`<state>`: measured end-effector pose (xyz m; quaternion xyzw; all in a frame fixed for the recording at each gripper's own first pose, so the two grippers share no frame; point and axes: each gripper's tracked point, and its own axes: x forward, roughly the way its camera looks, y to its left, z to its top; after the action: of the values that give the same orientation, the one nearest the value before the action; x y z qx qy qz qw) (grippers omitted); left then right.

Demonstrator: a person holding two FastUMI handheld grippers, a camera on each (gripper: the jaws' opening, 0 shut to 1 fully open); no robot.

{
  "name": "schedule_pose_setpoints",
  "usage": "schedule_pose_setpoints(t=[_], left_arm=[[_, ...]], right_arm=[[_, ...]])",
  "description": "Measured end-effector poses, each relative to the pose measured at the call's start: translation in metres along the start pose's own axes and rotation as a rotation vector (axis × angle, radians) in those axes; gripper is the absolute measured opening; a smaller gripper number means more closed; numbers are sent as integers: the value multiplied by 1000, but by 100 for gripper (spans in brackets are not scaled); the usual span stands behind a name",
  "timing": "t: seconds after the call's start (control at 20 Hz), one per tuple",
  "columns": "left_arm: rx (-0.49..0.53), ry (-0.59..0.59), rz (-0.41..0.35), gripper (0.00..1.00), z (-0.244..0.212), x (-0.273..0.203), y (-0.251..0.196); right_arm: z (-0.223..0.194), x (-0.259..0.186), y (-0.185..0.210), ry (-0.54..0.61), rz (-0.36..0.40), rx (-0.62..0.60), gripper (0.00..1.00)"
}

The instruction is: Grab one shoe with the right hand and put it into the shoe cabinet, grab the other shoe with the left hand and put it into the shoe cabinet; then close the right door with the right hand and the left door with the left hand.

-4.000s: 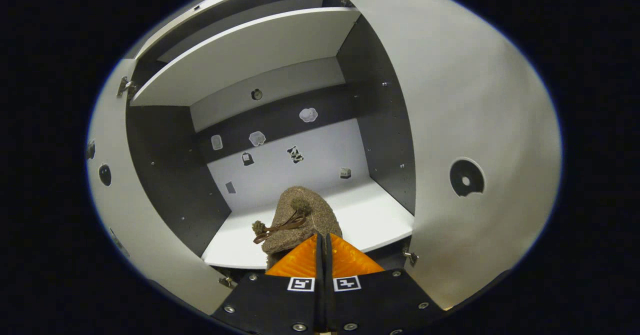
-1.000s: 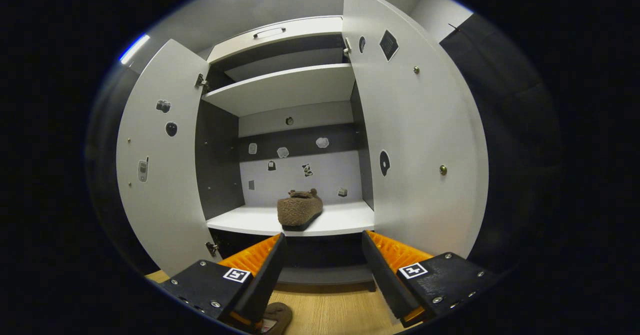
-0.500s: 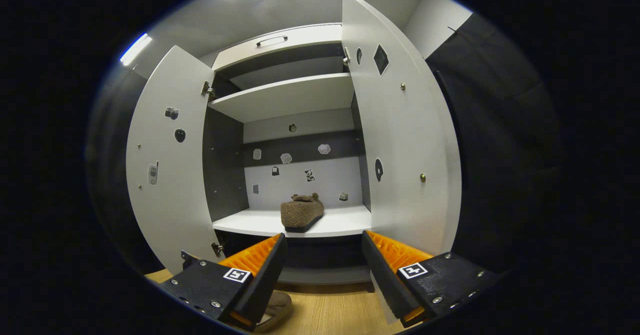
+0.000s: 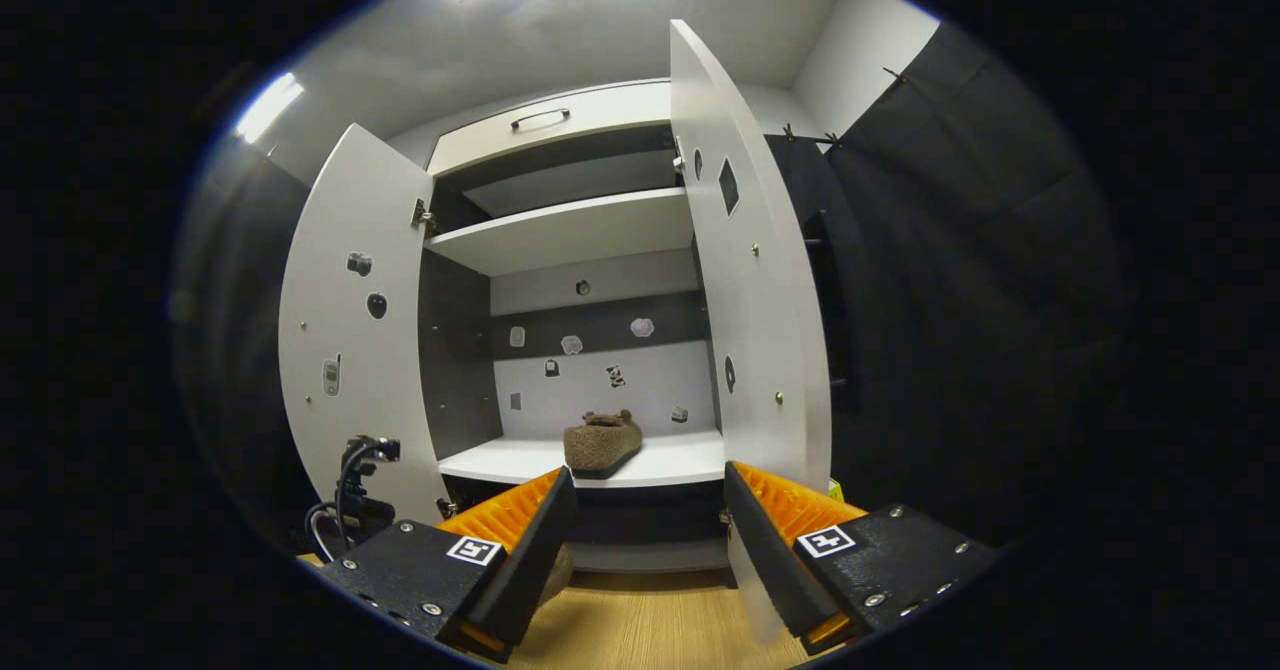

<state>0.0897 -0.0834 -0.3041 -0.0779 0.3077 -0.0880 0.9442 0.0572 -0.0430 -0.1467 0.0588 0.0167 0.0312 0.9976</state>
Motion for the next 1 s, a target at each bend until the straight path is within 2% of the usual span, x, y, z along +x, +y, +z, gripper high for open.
schedule_pose_setpoints(t=[0.25,0.45,0.7,1.0], left_arm=[[27,-96,-15,7,75,-24,-13],[1,-187,-33,7,146,-38,-25],[77,-270,107,7,225,-27,-6],[46,-290,171,6,292,17,16]], right_arm=[[7,-19,-8,-14,-13,-5,92],[9,-30,-12,-3,-10,3,92],[18,-37,-21,-25,-21,4,92],[22,-28,-47,-30,-66,-16,92]])
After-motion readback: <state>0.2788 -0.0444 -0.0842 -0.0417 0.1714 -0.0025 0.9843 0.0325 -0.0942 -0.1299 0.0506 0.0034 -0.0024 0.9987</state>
